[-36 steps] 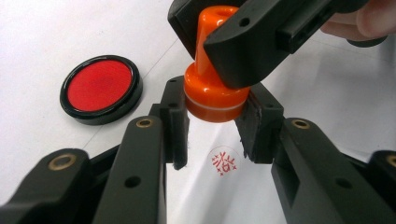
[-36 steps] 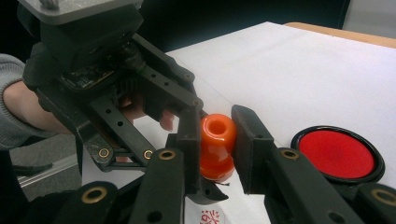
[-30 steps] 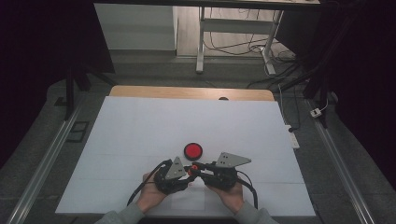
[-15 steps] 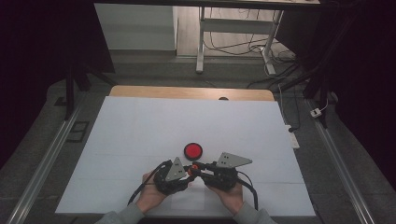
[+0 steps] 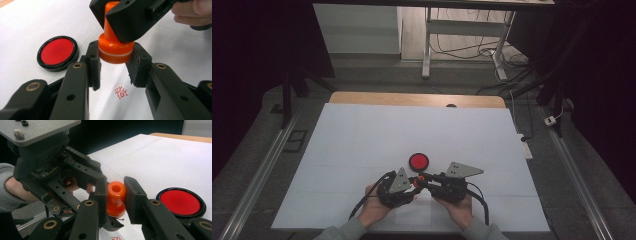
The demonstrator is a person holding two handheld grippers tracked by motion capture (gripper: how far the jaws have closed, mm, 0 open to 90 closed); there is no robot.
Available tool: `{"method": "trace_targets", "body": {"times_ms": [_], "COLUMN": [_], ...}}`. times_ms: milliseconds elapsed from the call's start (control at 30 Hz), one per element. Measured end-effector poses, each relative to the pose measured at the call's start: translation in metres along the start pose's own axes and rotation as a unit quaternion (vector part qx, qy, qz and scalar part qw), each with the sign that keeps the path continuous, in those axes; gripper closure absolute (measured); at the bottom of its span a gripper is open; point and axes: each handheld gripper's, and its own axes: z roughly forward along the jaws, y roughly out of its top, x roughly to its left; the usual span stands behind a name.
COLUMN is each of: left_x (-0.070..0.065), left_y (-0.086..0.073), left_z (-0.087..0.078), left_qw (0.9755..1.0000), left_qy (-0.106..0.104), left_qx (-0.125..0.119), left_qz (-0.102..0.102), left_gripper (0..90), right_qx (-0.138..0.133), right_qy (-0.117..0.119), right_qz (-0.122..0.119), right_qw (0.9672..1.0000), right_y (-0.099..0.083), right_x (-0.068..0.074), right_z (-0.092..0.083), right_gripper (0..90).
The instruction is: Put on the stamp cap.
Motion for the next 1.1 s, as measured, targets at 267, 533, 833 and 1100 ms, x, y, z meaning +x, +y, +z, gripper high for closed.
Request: {"method": "trace_targets", "body": {"times_ms": [267,533,833,1100], "left_x": [-0.003,-0.002,0.001,0.001], "left_y": [0.001,-0.001,-0.005,-0.008], "left_z": [-0.001,0.001,0.008,0.011], "left_qw": [1.0000,0.9999,0.9998,0.9998], "left_qy": [0.009,-0.002,-0.007,-0.009], "left_qx": [0.001,0.007,0.015,0.011], "left_qz": [0.003,-0.011,-0.012,-0.013], "left_gripper": [65.3,65.1,64.9,64.7], "right_qx": [-0.002,-0.011,0.008,0.017], "right_qy": [-0.007,-0.013,-0.015,-0.015], "right_qz": [-0.030,-0.043,-0.033,-0.029], "right_qw": [0.9995,0.9989,0.9993,0.9993], "right_y": [0.000,-0.007,-0.010,-0.009], "right_x": [0.004,0.006,0.002,0.000], "right_z": [-0.001,0.001,0.004,0.004], "right_gripper": [73.2,73.5,73.2,73.0]}}
